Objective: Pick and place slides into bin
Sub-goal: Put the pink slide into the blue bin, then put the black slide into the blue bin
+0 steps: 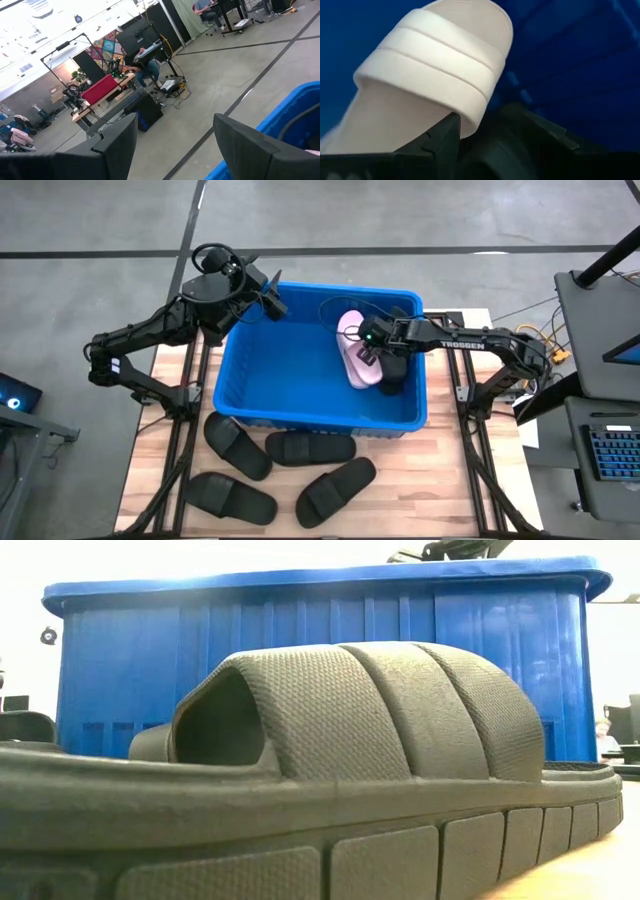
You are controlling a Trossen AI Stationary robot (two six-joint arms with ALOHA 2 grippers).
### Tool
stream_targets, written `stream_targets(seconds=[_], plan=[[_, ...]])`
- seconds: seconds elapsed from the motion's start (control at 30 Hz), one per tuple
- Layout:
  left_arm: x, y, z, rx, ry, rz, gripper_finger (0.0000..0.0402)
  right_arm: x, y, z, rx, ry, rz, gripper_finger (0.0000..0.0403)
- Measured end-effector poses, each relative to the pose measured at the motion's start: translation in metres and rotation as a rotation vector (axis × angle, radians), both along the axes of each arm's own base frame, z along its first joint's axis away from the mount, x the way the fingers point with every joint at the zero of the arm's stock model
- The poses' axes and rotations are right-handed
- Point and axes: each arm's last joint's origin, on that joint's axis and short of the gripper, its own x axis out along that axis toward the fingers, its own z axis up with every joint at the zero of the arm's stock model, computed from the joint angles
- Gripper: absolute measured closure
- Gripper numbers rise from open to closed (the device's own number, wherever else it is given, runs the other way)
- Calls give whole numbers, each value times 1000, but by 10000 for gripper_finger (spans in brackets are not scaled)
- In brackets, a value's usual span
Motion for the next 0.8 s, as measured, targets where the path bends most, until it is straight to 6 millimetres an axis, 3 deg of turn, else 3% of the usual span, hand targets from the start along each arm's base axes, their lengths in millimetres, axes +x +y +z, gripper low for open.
stream_targets(seconds=[0.13, 0.5, 0.8], plan=[[0, 0, 0, 0, 0, 0, 157, -1, 1, -1, 46, -77, -98, 204], [0, 0, 0, 22, 44, -2, 157, -3, 8, -5, 309, -123, -47, 204], [-8, -1, -1, 14, 80, -16, 157, -8, 16, 24, 277, -296, -21, 223]])
